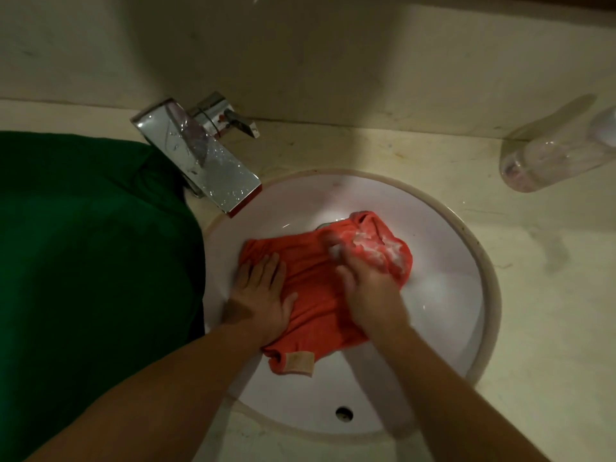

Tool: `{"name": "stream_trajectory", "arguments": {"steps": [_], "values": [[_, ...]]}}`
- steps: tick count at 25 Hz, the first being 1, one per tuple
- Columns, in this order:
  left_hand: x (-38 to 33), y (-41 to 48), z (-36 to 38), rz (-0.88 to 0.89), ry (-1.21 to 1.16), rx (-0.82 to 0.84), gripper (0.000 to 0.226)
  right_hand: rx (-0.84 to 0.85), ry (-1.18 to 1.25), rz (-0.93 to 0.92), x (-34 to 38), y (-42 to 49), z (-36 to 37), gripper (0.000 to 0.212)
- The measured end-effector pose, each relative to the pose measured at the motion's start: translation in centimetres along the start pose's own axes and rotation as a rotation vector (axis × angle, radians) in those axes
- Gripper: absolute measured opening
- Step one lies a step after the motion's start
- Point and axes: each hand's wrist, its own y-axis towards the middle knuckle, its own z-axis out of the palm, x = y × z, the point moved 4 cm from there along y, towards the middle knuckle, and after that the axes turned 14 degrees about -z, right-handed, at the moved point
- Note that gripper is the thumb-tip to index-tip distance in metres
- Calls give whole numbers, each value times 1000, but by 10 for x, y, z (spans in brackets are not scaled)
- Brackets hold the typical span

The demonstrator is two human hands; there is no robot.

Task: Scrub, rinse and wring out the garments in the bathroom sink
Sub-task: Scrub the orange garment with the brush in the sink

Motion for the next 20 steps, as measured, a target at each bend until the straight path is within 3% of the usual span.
{"name": "stream_trajectory", "arguments": {"steps": [2,5,7,11,13,15,18,20], "values": [[2,-1,1,-24,-5,-29,64,133,-9,-110,18,-10,18,46],[7,-5,7,-62,-11,-19,62,65,-73,184,-42,-10,-31,43],[5,-4,8,-89,-4,31,61,29,-156,248,-63,-12,-57,43],[-12,2,-12,-145,-109,76,60,2,-99,151,-41,-31,-41,47],[-29,-9,-19,-48,-211,84,58,3,-49,167,-42,-40,-31,47],[-38,-18,-10,36,-192,108,62,-6,-68,197,-50,-21,-35,45],[-31,3,9,-8,-124,84,65,10,-79,208,-41,25,-42,39],[-23,15,13,-22,-101,34,63,-3,-30,98,-25,27,-26,41]]}}
